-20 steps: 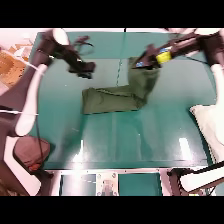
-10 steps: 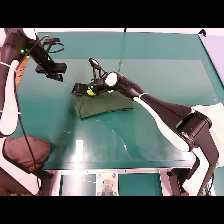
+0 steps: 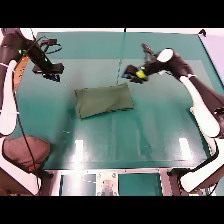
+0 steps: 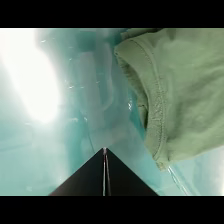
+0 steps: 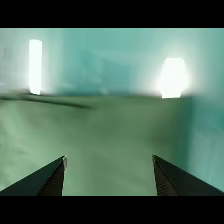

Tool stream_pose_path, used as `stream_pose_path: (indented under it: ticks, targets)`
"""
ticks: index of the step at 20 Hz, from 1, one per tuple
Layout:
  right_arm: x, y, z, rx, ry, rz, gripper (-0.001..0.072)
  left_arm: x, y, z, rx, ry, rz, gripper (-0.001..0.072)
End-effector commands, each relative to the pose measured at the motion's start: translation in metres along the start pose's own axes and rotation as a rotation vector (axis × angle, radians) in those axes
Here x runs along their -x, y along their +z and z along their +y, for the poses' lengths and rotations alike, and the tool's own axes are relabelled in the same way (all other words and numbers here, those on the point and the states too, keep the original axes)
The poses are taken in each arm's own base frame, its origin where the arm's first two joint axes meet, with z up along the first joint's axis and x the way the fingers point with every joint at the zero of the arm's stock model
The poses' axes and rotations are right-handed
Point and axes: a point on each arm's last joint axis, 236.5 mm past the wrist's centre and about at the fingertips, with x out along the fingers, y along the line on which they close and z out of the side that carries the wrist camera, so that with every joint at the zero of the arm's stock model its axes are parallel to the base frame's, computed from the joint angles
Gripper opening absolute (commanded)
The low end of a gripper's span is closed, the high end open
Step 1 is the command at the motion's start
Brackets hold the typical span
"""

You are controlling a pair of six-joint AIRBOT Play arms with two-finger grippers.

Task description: Fold the shirts.

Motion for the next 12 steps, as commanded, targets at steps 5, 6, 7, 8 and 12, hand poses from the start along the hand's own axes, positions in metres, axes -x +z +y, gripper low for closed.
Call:
stream_pose_path:
  ticks: [5,6,7,8,12]
  targets:
    - [-0.050,-0.076,-0.034,-0.192,0.185,0.258,0.0583,0.000,0.001,0.001,0.008,0.002,-0.004,0.0026]
    - [-0.062,-0.083,-0.024,-0.196,0.201,0.277,0.0583,0.000,0.000,0.001,0.008,0.001,-0.003,0.0026]
    - [-0.074,-0.089,-0.011,-0.199,0.224,0.288,0.0583,0.000,0.000,0.001,0.008,0.001,-0.003,0.0026]
    - [-0.081,-0.092,0.004,-0.192,0.254,0.289,0.0583,0.000,0.000,0.001,0.008,0.001,-0.003,0.0026]
    - [-0.061,-0.064,0.063,-0.133,0.393,0.225,0.0018,0.000,0.000,0.001,0.008,0.001,-0.002,0.0026]
